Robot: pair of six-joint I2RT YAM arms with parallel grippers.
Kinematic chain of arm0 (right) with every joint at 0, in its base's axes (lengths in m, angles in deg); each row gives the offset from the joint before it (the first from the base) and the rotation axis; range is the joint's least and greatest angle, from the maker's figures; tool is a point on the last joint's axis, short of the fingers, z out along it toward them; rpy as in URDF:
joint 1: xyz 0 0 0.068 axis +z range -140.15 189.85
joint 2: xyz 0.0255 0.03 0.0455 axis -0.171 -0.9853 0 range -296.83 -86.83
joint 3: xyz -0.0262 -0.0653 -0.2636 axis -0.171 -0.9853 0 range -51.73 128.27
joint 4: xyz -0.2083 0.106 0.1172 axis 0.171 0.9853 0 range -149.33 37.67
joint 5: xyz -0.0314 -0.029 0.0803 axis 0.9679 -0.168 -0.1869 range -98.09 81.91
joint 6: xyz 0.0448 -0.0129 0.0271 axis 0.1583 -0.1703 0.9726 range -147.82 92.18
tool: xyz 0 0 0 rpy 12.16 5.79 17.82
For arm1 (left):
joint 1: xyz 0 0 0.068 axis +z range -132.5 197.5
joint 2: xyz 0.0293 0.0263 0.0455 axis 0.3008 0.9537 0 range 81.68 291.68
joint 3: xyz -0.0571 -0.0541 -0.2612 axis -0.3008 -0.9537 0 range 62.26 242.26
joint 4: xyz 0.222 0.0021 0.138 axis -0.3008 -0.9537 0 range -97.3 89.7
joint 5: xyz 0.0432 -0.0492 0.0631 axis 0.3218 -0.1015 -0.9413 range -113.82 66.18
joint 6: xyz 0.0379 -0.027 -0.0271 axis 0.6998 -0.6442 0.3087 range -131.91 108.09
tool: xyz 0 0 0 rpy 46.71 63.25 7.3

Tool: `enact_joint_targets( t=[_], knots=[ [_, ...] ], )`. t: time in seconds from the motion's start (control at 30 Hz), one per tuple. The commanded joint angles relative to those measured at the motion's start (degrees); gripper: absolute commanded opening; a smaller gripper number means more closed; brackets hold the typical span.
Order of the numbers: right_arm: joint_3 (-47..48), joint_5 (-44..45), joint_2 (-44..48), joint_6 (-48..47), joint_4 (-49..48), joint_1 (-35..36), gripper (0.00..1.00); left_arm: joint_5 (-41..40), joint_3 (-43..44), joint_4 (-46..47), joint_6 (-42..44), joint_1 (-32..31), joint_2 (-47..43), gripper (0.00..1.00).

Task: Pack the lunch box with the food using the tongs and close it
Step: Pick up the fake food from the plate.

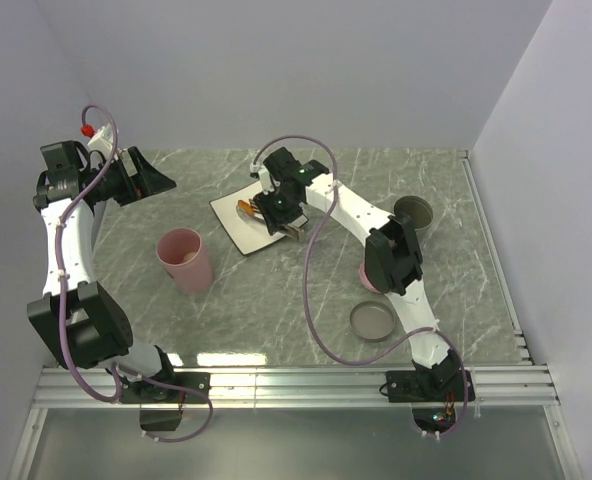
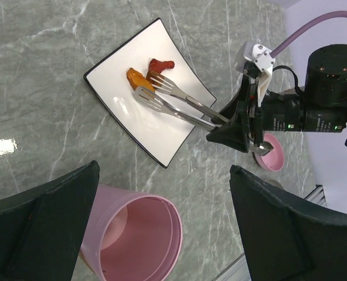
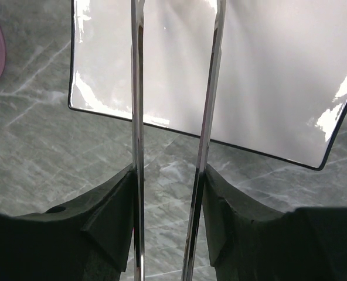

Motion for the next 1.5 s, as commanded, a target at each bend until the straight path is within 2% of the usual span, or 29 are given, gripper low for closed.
enact_joint_targets(
  t=[0.0,0.3,0.47,0.63,0.77,1.23,1.47],
  knots=[
    [3.72,0.95,-1.63,0.56,-1.25,0.39,0.52,0.15,0.51,0.97,1.25,0.13,-0.2,0.99],
    [5.04,1.83,-3.66,-0.06,-1.43,0.31,0.5,0.15,1.39,0.44,1.42,0.13,0.5,0.99],
    [4.87,0.96,-2.87,-0.32,-0.72,0.31,0.44,0.15,1.39,0.36,1.51,0.21,0.59,0.99],
    [2.32,-1.32,2.31,-0.24,-0.46,0.31,0.36,-0.11,1.65,-0.7,2.04,0.21,0.24,0.99],
    [0.39,-2.12,6.88,-0.15,-0.81,0.31,0.34,-0.46,1.3,-0.79,2.39,0.21,-1.07,0.99],
    [-3.13,-4.49,17.34,-1.64,1.56,-0.22,0.31,-0.73,0.77,-2.63,4.32,0.22,-2.75,0.99],
    [-9.01,-5.81,28.83,-2.61,2.62,-5.57,0.31,-0.29,1.04,-3.6,5.11,0.21,-3.45,0.99]
  ],
)
